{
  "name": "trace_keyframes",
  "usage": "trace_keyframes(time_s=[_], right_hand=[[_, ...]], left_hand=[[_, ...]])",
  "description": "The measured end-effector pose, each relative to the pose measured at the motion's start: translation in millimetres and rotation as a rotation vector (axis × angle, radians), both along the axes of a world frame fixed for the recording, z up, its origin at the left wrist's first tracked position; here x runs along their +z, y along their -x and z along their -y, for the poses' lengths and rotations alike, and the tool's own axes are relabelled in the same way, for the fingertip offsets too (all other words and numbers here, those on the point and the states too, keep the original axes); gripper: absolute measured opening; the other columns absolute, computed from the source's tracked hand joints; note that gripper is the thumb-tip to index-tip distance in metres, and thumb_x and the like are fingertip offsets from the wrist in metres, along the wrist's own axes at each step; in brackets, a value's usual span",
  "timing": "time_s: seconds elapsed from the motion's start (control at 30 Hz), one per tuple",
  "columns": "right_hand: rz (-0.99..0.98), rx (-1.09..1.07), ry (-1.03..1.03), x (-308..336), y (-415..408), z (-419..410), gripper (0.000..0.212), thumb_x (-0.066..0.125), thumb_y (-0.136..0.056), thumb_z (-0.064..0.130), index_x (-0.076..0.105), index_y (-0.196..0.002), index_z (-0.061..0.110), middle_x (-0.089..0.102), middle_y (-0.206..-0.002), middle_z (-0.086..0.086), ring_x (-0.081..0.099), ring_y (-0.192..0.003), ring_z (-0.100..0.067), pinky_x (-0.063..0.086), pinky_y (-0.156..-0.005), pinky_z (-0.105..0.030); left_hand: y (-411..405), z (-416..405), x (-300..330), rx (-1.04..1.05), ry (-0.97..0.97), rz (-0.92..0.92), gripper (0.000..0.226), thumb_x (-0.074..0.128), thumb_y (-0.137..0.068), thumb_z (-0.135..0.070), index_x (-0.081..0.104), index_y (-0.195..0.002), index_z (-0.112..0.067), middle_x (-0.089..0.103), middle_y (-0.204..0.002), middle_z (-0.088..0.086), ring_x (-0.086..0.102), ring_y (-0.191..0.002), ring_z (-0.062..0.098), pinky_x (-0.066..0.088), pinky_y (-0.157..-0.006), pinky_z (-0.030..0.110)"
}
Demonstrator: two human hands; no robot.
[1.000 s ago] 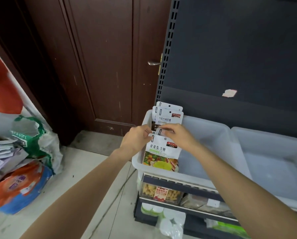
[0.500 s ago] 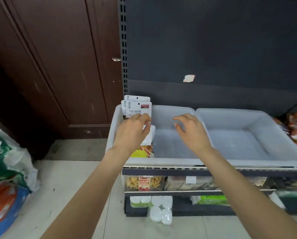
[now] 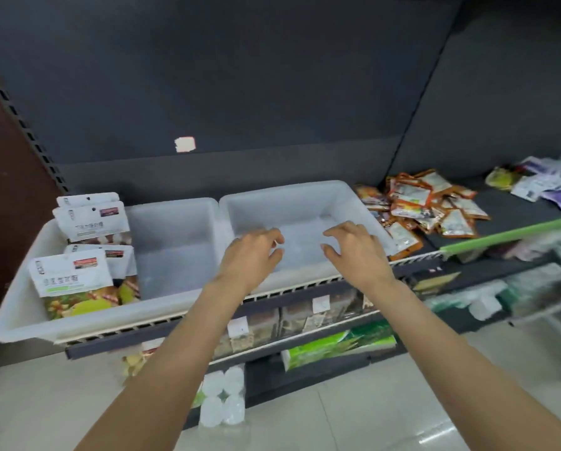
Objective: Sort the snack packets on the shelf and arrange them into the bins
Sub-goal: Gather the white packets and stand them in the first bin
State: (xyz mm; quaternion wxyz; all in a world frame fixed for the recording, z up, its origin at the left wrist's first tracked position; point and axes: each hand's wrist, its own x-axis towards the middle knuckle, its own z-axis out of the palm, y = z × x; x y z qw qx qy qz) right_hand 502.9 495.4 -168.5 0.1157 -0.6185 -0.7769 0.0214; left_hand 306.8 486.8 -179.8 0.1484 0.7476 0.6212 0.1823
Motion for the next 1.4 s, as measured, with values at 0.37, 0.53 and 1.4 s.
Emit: trace_keyframes(time_s=[0.37,0.53,1.4], right_hand=[[-0.089,-0.223,0.058,5,-222,-22,0.041,0.048,-0.096,0.035,0.051,-0.132,0.017,0.052,-0.128,-0.007,0.045,-0.121,-0.027,0.046,-0.092,-0.046],[-0.125,-0.309,0.068,2,-292,-54,0.036,0.049,-0.096,0.034,0.055,-0.127,0.017,0.053,-0.125,-0.007,0.046,-0.121,-0.028,0.047,-0.090,-0.044],[-0.321,-0.499,0.011,-2,-674,-228,0.034,0.048,-0.097,0.027,0.056,-0.127,0.014,0.050,-0.128,-0.008,0.047,-0.120,-0.026,0.041,-0.094,-0.036]], left_hand=[[-212,-60,12,-0.179,-0.004,-0.019,0.026,0.051,-0.095,-0.030,0.056,-0.120,-0.023,0.060,-0.118,0.000,0.057,-0.106,0.019,0.048,-0.085,0.035],[-289,-111,8,-0.280,-0.007,-0.039,0.028,0.052,-0.095,-0.034,0.054,-0.122,-0.027,0.060,-0.121,-0.002,0.056,-0.108,0.019,0.049,-0.085,0.038],[-686,-309,16,-0.408,0.043,0.143,0.020,0.054,-0.094,-0.025,0.061,-0.112,-0.020,0.063,-0.105,-0.001,0.058,-0.096,0.015,0.050,-0.084,0.034]])
